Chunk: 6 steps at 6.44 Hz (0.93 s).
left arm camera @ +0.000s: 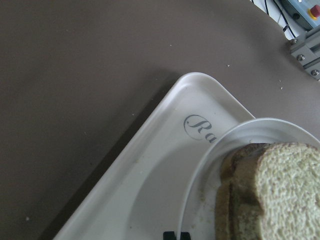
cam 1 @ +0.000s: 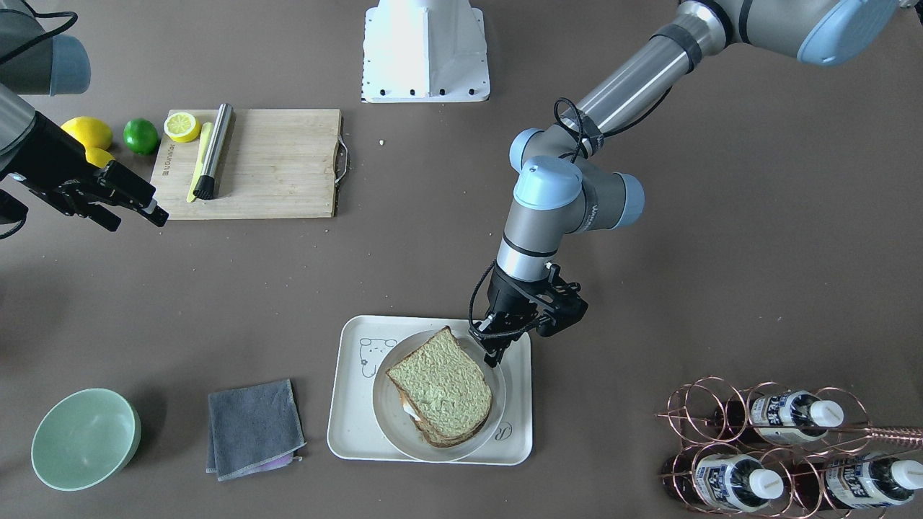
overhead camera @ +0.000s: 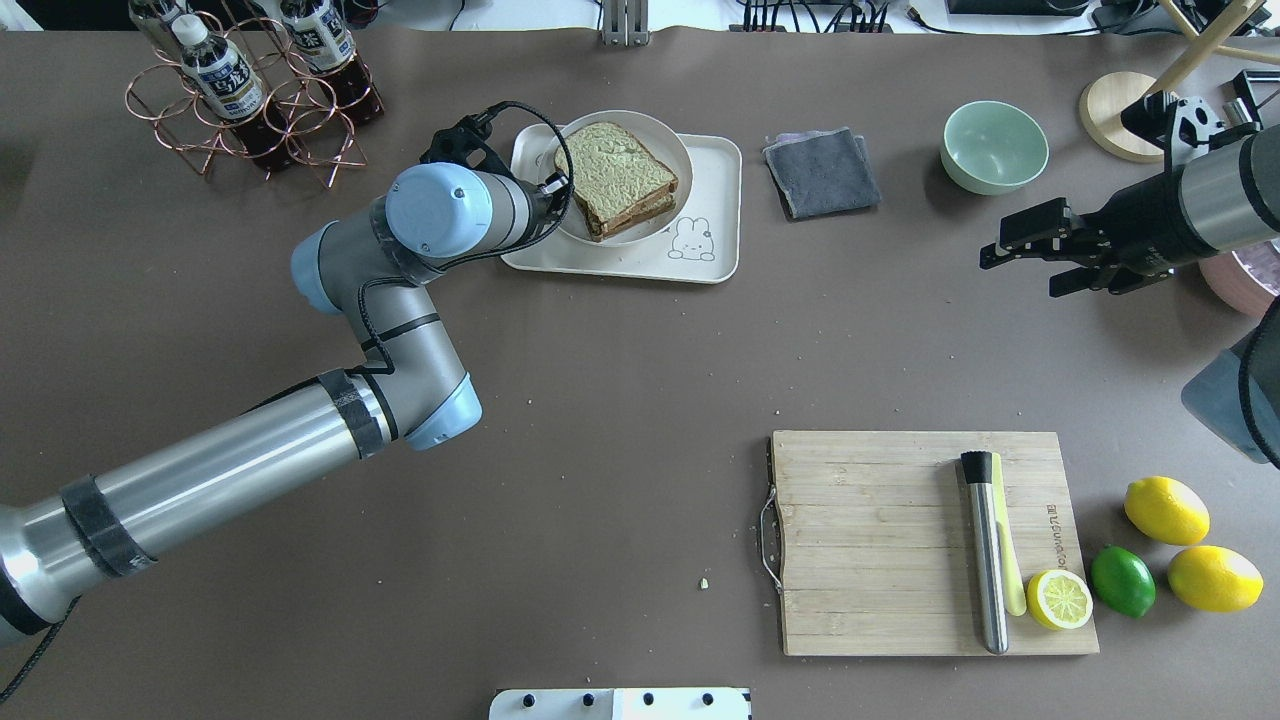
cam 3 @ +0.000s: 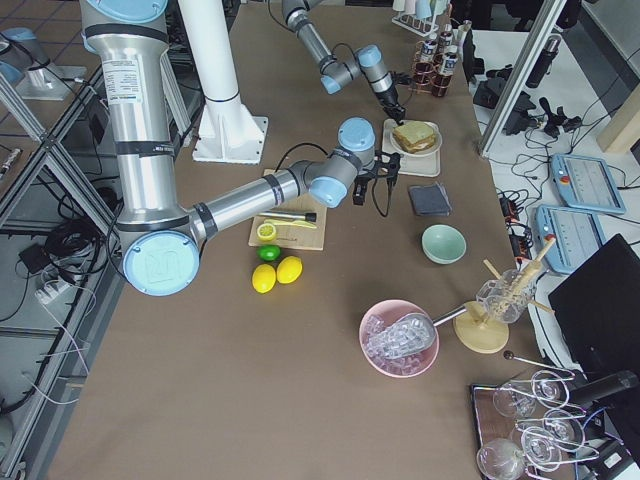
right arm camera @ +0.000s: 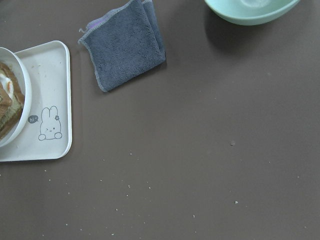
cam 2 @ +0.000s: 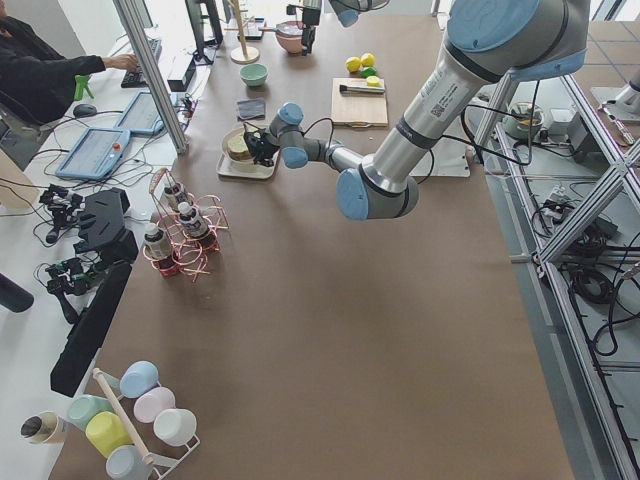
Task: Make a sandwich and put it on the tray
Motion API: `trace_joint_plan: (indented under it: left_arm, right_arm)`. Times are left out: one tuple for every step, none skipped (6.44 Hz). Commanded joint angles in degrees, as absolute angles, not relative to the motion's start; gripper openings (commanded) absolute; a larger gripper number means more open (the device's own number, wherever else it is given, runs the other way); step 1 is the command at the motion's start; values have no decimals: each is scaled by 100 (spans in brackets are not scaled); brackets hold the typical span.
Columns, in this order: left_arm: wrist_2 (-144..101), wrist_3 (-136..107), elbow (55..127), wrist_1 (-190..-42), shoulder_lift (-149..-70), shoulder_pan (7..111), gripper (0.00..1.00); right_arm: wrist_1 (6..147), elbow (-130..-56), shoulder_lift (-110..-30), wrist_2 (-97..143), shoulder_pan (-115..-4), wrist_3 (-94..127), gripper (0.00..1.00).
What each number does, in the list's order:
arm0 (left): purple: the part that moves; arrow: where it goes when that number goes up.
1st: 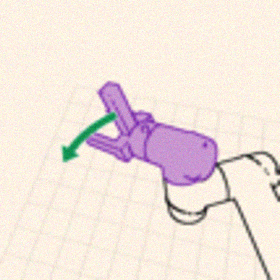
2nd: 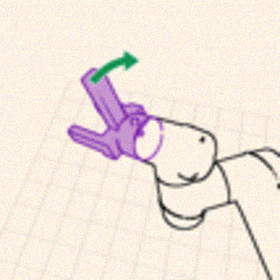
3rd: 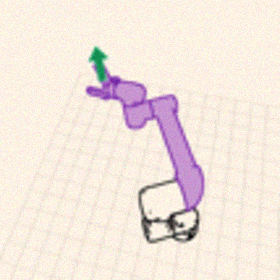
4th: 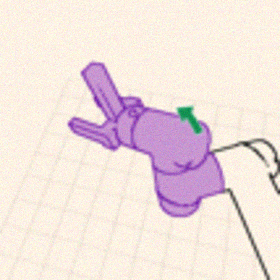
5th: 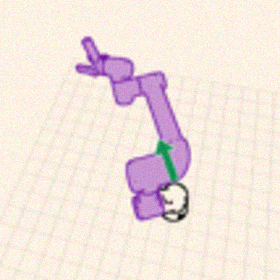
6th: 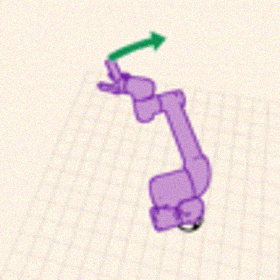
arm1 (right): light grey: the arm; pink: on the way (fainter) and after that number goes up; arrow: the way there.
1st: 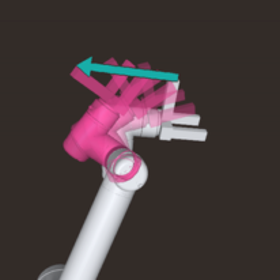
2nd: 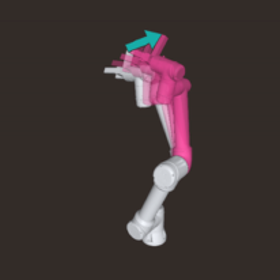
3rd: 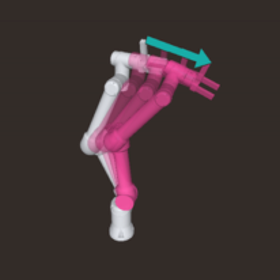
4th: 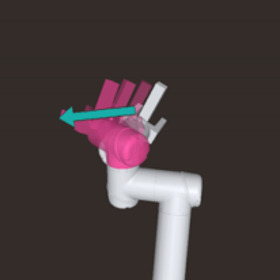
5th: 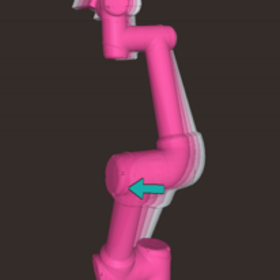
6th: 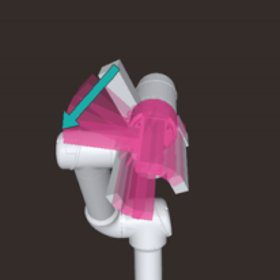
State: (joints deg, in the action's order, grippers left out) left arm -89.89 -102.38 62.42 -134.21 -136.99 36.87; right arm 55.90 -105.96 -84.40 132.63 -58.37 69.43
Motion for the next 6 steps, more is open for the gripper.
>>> trace_joint_plan:
  left_arm:
    - [-8930,-10222,6249,-13421,-13659,3752,84]
    - [-8973,-10222,6284,-13421,-13658,3823,87]
    - [-9052,-10213,6345,-13421,-13658,3954,87]
    - [-9366,-10021,6607,-13395,-13519,4138,87]
    - [-9691,-9924,7053,-13377,-13143,4279,88]
    - [-9947,-9853,7467,-13281,-12861,4324,96]
  right_arm:
    - [5590,-10591,-8402,13271,-5836,6943,99]
    - [5590,-10591,-8385,13280,-5827,6943,99]
    - [5590,-10582,-8376,13280,-5818,6926,99]
    - [5599,-10582,-8315,13315,-5818,6908,99]
    - [5633,-10582,-8288,13315,-5818,6908,99]
    - [5660,-10582,-8297,13342,-5897,6891,99]
